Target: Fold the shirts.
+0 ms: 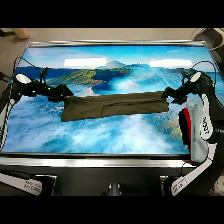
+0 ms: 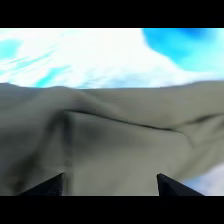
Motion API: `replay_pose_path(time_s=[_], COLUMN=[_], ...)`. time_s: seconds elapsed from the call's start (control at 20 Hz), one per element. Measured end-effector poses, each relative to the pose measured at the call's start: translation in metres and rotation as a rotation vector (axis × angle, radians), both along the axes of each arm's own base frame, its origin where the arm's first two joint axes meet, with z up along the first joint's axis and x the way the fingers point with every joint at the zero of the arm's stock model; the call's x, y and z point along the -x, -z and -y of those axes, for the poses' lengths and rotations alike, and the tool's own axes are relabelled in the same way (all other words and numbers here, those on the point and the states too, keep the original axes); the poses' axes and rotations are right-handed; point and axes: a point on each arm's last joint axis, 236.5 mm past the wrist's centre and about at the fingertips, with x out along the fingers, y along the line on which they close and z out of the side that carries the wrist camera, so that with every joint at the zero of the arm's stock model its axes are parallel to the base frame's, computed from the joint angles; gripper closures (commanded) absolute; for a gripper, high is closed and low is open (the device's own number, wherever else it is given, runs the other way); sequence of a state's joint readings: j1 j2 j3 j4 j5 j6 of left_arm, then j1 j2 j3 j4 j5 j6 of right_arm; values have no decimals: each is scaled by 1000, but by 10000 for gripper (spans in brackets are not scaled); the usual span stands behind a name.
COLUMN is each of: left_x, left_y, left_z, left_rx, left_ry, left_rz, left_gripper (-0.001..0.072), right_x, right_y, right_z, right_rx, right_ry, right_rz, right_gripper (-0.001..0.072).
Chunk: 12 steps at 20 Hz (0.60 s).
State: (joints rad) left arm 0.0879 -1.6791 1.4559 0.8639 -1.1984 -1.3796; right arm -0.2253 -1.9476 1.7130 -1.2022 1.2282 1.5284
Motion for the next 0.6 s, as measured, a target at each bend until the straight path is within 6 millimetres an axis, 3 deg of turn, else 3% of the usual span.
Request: replay_pose_path(time_s=[0.05, 0.1, 0.15, 0.2, 0.25, 0.35, 0.45, 0.6], left_x=[3, 5, 6, 10, 11, 12, 11, 16], left_y=[-10, -18, -24, -28, -30, -28, -15, 13], left_z=[8, 15, 23, 33, 43, 68, 105, 179], left_rx=[0, -1, -2, -1, -2, -1, 11, 90], left_ry=[23, 41, 58, 81, 97, 114, 116, 119], left_rz=[17, 34, 49, 56, 65, 77, 78, 49], left_gripper=[-13, 16, 236, 508, 680, 682, 682, 682], right_x=[-1, -1, 1, 4, 6, 4, -1, 13], right_y=[3, 7, 12, 16, 14, -3, -49, -125], right_z=[-7, -14, -21, -33, -39, -50, -63, -79], right_rx=[-48, -95, -122, -174, -201, -252, -306, -348], right_ry=[13, 23, 23, 25, 25, 16, 0, -56], right_rz=[-6, -18, -36, -60, -69, -49, 27, 109], right_gripper=[130, 339, 686, 692, 693, 694, 694, 694])
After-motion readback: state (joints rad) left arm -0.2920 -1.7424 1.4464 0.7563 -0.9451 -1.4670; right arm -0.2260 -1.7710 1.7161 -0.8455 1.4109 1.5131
